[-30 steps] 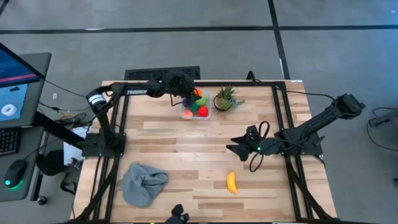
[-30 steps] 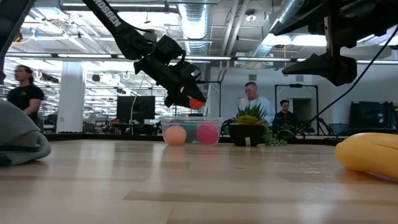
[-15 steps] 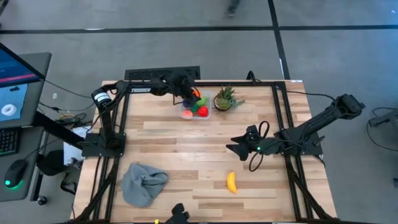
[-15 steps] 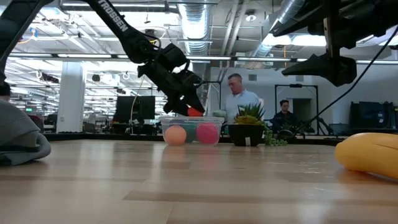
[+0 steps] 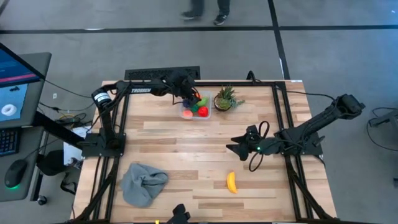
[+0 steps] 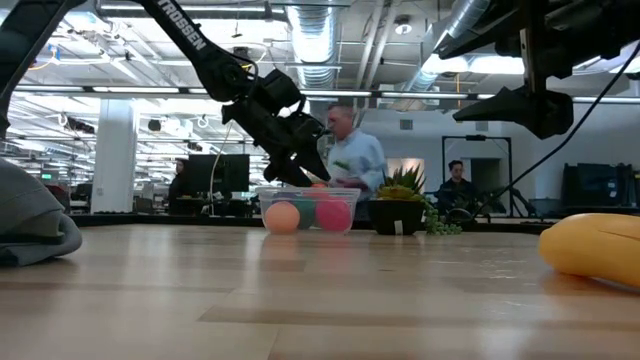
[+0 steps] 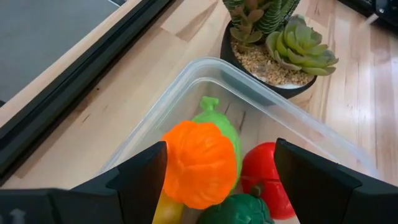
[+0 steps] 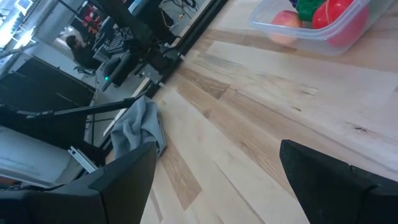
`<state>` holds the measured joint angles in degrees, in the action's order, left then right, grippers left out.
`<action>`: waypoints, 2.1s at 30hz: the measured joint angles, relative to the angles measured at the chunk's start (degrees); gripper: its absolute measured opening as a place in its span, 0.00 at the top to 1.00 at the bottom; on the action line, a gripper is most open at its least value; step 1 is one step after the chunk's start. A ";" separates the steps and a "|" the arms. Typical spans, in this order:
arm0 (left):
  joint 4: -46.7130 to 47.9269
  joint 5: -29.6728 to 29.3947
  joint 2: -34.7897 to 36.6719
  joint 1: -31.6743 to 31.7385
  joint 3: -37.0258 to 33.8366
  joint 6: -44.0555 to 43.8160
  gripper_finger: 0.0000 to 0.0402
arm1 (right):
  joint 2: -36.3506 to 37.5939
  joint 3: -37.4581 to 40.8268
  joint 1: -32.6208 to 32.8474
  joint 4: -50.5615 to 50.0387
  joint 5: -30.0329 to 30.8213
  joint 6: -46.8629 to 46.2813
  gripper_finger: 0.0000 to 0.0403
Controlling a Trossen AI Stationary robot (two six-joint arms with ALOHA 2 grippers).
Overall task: Pick and placing Produce into tupperware
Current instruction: Put the yellow banana into the transparent container
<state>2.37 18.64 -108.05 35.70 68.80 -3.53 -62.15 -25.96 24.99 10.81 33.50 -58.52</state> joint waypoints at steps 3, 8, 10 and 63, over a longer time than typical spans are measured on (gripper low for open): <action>0.69 0.71 0.00 0.00 1.08 0.04 0.29 | 0.00 0.00 0.02 0.00 -0.14 -0.05 0.10; 5.75 4.77 0.97 0.03 5.13 2.38 0.29 | 0.00 0.00 0.84 -0.93 -3.35 -1.92 0.10; 9.34 5.96 2.08 -0.02 7.06 4.59 0.29 | 0.00 0.00 1.77 -1.65 -5.11 -3.45 0.10; 35.34 -8.57 56.12 -15.82 -22.45 -2.25 0.29 | -37.67 -41.20 23.02 -52.41 -6.91 -61.80 0.21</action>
<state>37.71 10.07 -51.93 19.88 46.35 -5.78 -99.82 -67.15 48.02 -41.60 26.58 -120.32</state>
